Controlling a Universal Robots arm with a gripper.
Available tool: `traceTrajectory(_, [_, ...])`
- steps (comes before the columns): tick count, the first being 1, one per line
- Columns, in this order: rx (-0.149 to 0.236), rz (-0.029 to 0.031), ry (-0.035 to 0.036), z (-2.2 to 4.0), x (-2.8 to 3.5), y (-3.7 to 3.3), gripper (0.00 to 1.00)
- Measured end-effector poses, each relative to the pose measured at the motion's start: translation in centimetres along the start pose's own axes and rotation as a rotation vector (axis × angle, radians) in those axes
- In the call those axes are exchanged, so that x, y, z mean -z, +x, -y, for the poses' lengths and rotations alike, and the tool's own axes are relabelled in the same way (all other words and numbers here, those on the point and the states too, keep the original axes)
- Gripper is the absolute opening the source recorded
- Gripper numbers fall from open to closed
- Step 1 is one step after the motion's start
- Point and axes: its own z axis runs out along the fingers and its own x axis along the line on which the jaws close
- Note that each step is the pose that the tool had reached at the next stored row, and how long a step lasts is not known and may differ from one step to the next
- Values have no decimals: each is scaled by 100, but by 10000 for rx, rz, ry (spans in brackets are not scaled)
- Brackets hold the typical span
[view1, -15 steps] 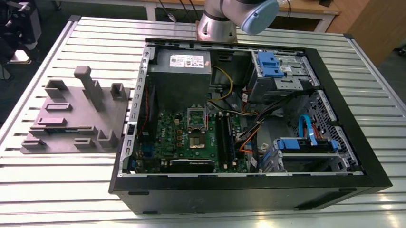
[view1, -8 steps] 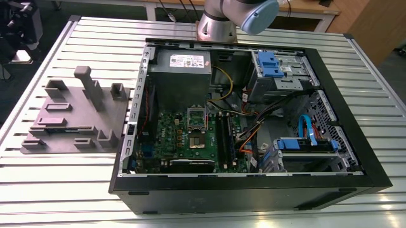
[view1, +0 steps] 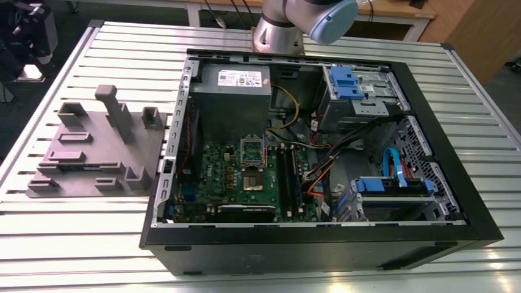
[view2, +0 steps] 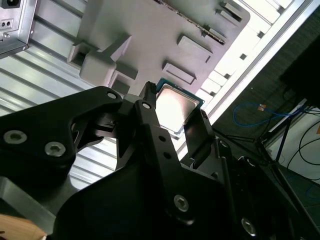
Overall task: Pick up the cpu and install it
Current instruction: 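Pick up the cpu and move it towards the insertion slot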
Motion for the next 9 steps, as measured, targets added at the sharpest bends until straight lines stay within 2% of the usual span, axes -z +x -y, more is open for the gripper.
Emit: traceTrajectory(9, [0, -2, 1, 0, 1, -31, 47])
